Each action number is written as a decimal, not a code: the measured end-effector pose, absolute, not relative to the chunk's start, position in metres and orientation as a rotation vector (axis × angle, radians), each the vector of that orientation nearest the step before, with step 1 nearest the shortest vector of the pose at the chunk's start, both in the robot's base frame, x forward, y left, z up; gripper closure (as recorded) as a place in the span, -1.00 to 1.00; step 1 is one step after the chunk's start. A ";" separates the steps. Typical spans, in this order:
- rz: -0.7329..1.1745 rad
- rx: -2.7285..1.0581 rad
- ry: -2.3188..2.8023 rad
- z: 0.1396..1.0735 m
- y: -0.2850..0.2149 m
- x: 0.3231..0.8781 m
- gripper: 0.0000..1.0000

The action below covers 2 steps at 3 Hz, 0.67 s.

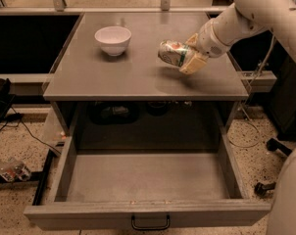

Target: Pick 7up can from top drawer and place on counter

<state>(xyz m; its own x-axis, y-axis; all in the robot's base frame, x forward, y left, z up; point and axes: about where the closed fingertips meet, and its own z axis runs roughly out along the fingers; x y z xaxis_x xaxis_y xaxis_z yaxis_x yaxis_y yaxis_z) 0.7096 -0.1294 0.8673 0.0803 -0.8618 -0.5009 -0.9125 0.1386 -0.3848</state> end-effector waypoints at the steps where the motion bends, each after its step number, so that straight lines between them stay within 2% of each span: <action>1: 0.100 -1.711 1.768 0.867 -0.129 0.710 -0.79; 2: 0.100 -1.711 1.768 0.867 -0.129 0.710 -1.00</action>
Offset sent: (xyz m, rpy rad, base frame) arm 0.0000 0.0000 0.0000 0.0000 0.0000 0.0000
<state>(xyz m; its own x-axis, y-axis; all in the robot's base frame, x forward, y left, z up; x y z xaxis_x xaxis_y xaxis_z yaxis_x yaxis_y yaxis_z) 0.7096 -0.1293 0.8672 0.0804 -0.8617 -0.5010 -0.9126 0.1385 -0.3846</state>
